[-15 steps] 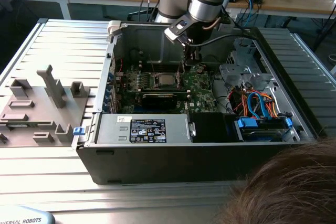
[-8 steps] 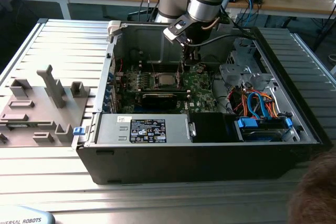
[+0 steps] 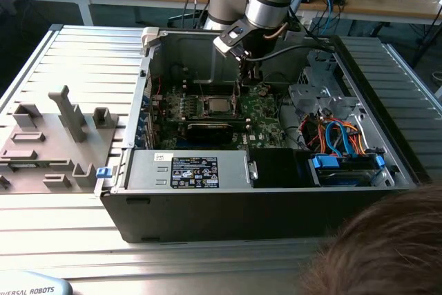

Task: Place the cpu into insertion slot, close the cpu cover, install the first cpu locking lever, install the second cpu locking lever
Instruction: 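Close the cpu cover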

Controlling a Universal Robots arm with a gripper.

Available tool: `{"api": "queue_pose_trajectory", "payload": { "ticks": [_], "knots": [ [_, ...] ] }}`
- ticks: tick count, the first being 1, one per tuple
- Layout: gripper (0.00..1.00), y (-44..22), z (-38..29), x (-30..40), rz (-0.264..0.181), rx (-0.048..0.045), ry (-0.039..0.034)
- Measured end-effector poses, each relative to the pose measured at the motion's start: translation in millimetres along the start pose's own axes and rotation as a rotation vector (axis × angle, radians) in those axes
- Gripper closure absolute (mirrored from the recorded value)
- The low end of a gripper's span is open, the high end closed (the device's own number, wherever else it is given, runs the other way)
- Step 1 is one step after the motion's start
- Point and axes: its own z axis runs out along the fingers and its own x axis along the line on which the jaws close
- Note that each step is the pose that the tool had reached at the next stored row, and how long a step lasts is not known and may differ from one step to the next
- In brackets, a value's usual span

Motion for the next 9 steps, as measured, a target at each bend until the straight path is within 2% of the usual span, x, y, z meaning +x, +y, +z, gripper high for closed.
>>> {"api": "queue_pose_trajectory", "payload": {
  "ticks": [9],
  "knots": [
    [0.89,-2.3,0.2,0.1,0.000,0.0000,0.0000]
  ]
}}
